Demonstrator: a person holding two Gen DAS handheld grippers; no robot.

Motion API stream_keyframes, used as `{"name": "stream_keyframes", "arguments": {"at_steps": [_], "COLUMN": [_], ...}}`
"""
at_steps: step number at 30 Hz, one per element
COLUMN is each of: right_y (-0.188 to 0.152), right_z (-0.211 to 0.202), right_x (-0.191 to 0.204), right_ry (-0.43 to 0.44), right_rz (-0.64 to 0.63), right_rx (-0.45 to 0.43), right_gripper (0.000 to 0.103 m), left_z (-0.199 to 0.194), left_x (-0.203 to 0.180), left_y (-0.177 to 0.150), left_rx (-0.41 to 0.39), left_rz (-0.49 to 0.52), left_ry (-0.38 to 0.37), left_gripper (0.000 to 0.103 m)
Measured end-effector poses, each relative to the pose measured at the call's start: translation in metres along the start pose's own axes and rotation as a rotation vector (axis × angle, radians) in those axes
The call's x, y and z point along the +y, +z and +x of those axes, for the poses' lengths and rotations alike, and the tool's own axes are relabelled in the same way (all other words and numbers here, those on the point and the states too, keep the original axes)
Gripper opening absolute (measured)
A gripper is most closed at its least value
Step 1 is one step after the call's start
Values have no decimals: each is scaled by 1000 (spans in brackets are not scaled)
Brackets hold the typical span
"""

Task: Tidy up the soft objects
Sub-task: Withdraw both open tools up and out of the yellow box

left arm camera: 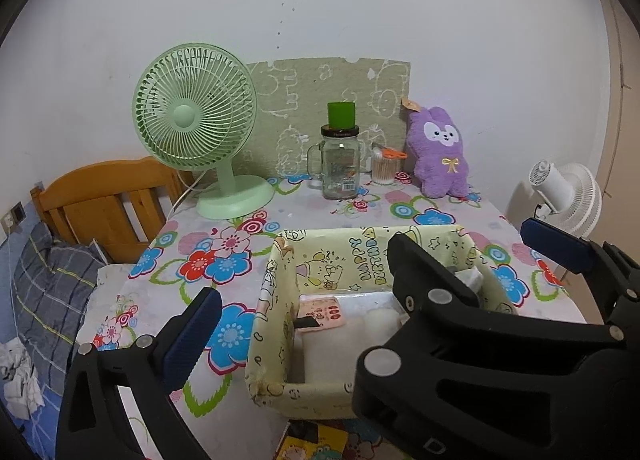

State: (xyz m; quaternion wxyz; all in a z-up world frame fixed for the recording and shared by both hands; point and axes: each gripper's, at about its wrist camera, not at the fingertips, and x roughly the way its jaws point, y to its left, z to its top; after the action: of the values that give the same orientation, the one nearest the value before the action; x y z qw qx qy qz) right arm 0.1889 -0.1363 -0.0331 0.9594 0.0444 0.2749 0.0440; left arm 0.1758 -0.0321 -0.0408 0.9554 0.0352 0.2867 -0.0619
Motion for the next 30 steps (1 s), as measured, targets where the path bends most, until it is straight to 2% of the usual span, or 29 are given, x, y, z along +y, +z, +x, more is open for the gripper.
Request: {"name": "stream_keyframes", "arguments": {"at_steps": [15,30], "right_y": [-11,-27], "right_z": [-42,-79], "right_x": [0,1], "right_ry": [-22,-4], "right_rz": [18,-10], "right_rx": [-24,-49], "right_gripper": [101,101], "left_z": [-35,-66], "left_x": [-7,-11], "left_y": [-11,-30], "left_rx": [-33,-56], "left_rz": [3,-3], "left_ry": [-25,-35], "left_gripper": [103,103]}}
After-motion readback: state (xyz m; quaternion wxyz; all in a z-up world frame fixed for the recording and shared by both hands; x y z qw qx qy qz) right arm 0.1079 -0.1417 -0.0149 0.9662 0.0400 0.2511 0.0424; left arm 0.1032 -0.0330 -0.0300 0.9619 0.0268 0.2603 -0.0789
